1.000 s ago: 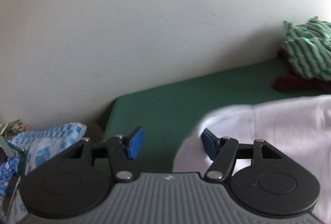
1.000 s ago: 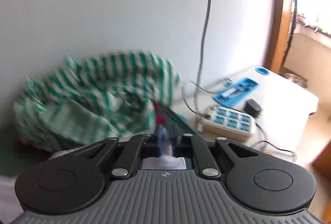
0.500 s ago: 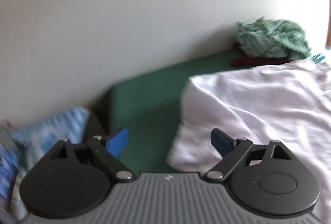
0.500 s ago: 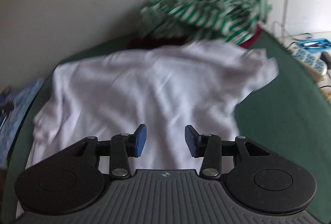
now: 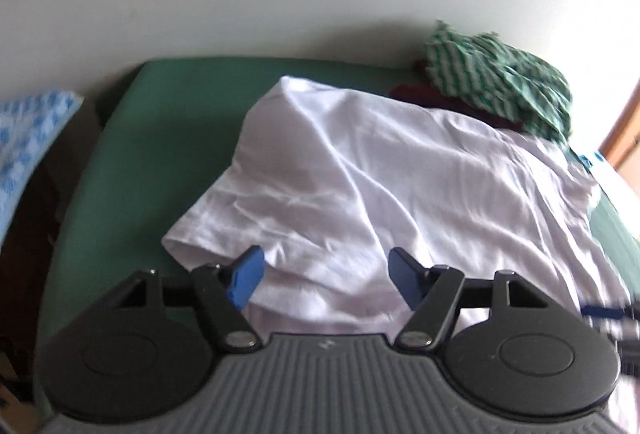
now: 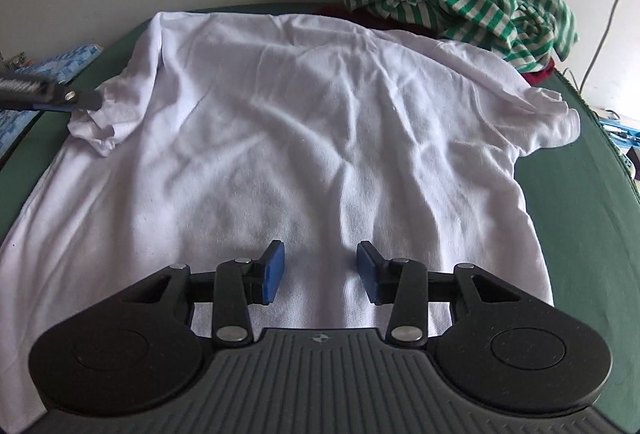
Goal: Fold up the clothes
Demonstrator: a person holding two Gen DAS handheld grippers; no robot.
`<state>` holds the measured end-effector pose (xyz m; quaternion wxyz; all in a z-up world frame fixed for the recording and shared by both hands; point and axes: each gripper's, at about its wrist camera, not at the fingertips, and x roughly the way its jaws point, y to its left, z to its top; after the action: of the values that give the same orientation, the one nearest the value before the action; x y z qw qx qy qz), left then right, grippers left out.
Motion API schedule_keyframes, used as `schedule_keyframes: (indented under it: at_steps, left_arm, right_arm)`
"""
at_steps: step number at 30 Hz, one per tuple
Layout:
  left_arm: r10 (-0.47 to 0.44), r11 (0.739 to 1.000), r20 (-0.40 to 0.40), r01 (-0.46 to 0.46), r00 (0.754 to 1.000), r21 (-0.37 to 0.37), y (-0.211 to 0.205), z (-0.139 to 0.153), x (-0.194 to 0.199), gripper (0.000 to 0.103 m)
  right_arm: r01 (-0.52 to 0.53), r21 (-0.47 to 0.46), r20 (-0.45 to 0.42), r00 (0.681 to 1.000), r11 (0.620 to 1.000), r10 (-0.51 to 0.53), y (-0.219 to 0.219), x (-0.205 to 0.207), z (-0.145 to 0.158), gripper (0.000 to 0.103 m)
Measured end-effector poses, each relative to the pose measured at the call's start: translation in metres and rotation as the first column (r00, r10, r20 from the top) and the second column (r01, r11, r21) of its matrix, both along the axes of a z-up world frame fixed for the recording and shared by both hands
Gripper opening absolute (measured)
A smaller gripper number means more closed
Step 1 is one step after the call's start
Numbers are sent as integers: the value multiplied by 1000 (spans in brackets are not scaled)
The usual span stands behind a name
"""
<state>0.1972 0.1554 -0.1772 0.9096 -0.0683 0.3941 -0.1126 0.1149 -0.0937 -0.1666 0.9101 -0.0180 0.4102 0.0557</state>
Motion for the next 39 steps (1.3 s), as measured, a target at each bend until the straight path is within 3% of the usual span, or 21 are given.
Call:
schedule_keyframes:
  at_steps: [2, 5, 6, 7, 8, 12, 15, 19, 20, 21, 24, 26, 29, 32, 35, 39]
  left_arm:
    - [49, 998, -50, -51, 998, -26, 9, -9, 13, 67]
    - [106, 992, -75, -110, 992, -57, 23, -18, 20, 51]
    - [115, 992, -72, -119, 991, -50, 26, -18, 21, 37]
    - [123, 991, -69, -126, 990, -39, 27, -19, 23, 15]
    - [126, 991, -73, -129, 989, -39, 29, -19, 25, 8]
    - [126, 992, -44, -127, 991, -18, 40, -8, 31, 2]
    - [163, 979, 58, -169, 985, 110, 53, 16, 42, 2]
    - [235, 916, 151, -271, 960, 296, 79, 32, 73, 3]
    - [244, 902, 139, -277, 960, 330, 86, 30, 82, 5]
    - [250, 892, 109, -272, 962, 361, 93, 24, 89, 18]
    - [269, 853, 88, -280, 959, 441, 105, 18, 85, 20]
    - [258, 852, 103, -277, 961, 445, 108, 28, 62, 25]
    - [217, 893, 130, -250, 968, 374, 114, 51, -5, 27]
    - [173, 922, 116, -202, 978, 331, 104, 60, -86, 31]
    - [131, 939, 61, -144, 989, 313, 82, 51, -165, 35]
    - [87, 946, -20, -77, 996, 314, 51, 26, -257, 54]
  right_arm:
    - [3, -9, 12, 1000, 1000, -3, 2, -3, -1, 43]
    - [7, -15, 29, 1000, 1000, -6, 3, -7, -3, 44]
    - [9, -12, 34, 999, 1000, -8, 3, -7, -3, 45]
    - [11, -10, 39, 999, 1000, -11, 3, -8, -4, 46]
    - [13, -10, 45, 999, 1000, -13, 3, -9, -4, 46]
    - [19, -12, 59, 998, 1000, -19, 5, -10, -6, 48]
    - [15, -6, 59, 998, 1000, -15, 4, -10, -6, 50]
    - [10, -1, 60, 998, 1000, -10, 5, -10, -7, 57]
    - [10, -1, 59, 998, 1000, -10, 5, -10, -7, 60]
    - [9, -1, 59, 998, 1000, -9, 6, -9, -7, 63]
    - [14, 7, 51, 999, 1000, -14, 5, -8, -6, 59]
    - [46, 70, 51, 997, 997, -49, -11, -14, 4, 47]
    - [64, 149, 73, 995, 987, -75, -45, -38, 25, 51]
    - [43, 165, 10, 999, 985, -45, -76, -71, 35, 52]
    - [7, 102, -53, 999, 995, -1, -98, -113, 35, 52]
    - [6, 57, -88, 996, 998, -1, -128, -166, 31, 56]
